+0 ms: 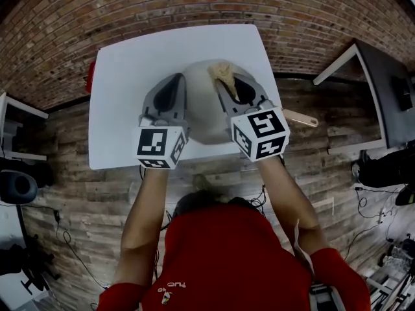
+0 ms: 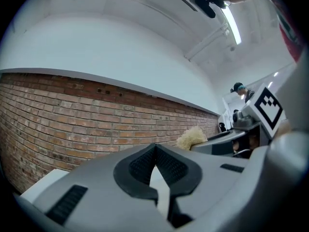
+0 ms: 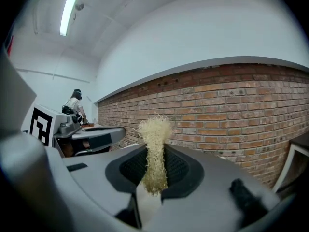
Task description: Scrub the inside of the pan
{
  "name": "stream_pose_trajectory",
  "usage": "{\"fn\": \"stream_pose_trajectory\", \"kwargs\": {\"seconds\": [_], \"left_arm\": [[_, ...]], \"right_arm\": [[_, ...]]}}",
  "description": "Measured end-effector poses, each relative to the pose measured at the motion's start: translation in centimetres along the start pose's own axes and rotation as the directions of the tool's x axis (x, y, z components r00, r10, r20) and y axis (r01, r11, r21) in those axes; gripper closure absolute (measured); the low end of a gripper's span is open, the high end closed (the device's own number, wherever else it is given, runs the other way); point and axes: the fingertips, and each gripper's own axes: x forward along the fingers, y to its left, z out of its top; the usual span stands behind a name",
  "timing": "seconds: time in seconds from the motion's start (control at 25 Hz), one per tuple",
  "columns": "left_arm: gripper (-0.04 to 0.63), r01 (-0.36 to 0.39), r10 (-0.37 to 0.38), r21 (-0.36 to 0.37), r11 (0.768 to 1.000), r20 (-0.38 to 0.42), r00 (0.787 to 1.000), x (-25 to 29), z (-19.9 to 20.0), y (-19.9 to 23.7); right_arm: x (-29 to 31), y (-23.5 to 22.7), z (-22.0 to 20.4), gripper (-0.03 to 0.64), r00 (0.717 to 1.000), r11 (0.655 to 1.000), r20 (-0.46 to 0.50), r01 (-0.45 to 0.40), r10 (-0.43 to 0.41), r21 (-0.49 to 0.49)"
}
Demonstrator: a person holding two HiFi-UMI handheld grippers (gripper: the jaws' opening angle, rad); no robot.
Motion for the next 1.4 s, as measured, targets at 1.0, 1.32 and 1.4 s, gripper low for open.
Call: {"fn": "stream_pose_trajectory", "kwargs": {"seconds": [1.0, 1.32, 1.4], "left_arm": [[0.581, 0.046, -0.046, -0.019, 0.999, -0.013, 0.999, 5.5, -5.0, 5.4], [0.581, 0.008, -0.009, -0.028, 1.000, -0.010, 1.000, 5.7, -5.0, 6.9], [0.581, 0.002, -0.002, -0.030, 1.000, -0.007, 1.000, 5.8, -4.9, 7.2]], "right_arm": [[11.9, -0.5, -11.0, 0.529, 0.901, 0.998, -0.433, -0.044, 0.025, -0.034], [14.3, 1.4, -14.7, 0.531, 0.837, 0.993, -0.537, -0.116, 0.105, 0.013], [14.7, 1.7, -15.6, 0.531, 0.825, 0.992, -0.554, -0.125, 0.113, 0.015]]}}
